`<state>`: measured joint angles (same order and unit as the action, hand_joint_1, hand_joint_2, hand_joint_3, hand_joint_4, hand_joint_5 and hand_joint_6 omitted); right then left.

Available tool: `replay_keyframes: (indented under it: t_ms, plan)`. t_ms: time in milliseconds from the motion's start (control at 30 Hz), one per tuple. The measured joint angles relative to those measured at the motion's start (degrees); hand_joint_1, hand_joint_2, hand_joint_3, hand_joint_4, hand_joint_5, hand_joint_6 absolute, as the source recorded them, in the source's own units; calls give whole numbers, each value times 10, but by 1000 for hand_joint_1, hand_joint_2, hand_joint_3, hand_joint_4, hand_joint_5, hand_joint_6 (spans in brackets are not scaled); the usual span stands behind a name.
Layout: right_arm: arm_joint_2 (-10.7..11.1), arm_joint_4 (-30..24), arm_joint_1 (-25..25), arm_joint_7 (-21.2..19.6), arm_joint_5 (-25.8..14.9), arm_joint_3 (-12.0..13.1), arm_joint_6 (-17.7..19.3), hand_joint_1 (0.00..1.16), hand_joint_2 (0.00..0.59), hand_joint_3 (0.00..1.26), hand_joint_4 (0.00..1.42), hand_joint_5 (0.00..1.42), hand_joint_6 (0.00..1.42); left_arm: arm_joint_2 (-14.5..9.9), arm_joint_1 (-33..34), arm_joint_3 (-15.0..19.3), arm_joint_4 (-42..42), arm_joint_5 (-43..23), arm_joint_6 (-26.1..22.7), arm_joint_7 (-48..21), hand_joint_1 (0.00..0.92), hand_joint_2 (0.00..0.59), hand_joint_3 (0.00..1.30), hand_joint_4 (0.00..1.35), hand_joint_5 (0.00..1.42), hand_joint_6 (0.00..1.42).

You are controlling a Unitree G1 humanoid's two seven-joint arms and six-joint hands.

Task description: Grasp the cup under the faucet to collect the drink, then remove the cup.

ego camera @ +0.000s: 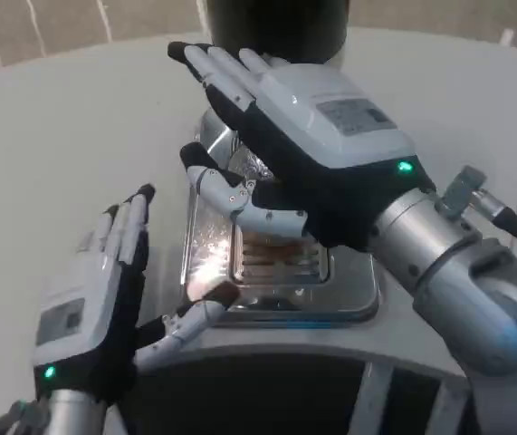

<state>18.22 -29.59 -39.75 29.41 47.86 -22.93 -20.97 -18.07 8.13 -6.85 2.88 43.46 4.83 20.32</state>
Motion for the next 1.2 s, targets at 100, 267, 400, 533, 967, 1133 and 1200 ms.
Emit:
replay_keyframes:
  t_ms: [100,267,400,533,967,1133,1200]
  plan:
    - [-4,1,-1,4,1,2,0,181,556,0,0,0,0,2,15,-4,14,-3,1,0,112,58,0,0,16,90]
    - [-10,1,-1,10,3,5,0,188,557,0,0,0,0,4,40,-7,45,-13,5,2,115,61,0,0,16,90]
    - [-14,-1,-1,14,6,6,0,193,557,0,0,0,0,3,49,-8,55,-23,9,6,118,63,0,0,16,90]
    - [-17,-1,-1,15,7,9,0,204,570,0,0,0,0,3,54,-10,63,-25,12,7,130,60,0,0,25,100]
    - [-105,-43,132,-133,-72,109,10,380,586,0,0,0,0,3,78,-16,89,-27,23,11,129,60,0,0,28,104]
    - [-145,-45,177,-221,-111,155,23,375,586,0,0,0,0,2,79,-17,95,-29,24,11,97,63,0,0,18,95]
    - [-162,-45,191,-260,-127,162,45,374,586,0,0,0,0,2,80,-20,97,-31,25,11,95,62,0,0,18,93]
